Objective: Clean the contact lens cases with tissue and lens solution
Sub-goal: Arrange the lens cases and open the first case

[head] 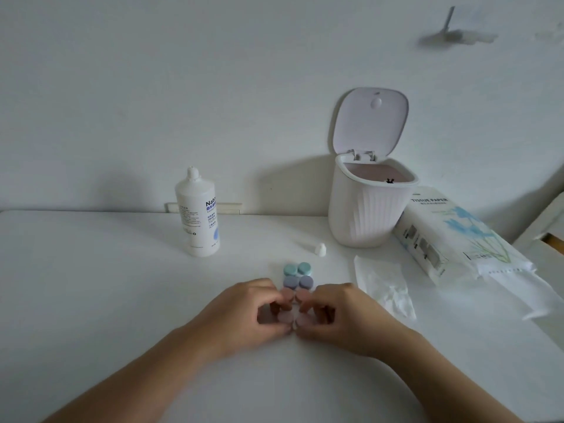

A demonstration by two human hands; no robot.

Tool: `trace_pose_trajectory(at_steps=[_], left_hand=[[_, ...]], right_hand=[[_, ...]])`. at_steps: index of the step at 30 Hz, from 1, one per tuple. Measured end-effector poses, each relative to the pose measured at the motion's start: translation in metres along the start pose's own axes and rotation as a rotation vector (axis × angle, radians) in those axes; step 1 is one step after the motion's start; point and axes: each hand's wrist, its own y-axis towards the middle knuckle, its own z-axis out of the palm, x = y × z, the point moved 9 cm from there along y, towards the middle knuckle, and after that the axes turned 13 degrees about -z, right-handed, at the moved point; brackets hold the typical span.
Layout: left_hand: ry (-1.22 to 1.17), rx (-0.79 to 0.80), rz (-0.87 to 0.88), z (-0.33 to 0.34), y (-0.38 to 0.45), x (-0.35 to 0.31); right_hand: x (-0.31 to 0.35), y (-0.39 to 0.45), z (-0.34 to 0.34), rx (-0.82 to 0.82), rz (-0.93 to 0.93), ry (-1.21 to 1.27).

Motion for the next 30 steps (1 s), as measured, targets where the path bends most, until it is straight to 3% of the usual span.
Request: trace_pose_trajectory(at_steps=[30], left_hand=[[-0.001,-0.126,-0.084,-0.011,0.024,0.028]], right_hand=[[-0.025,0.04,0.009,-0.1,-0.061,0.062]])
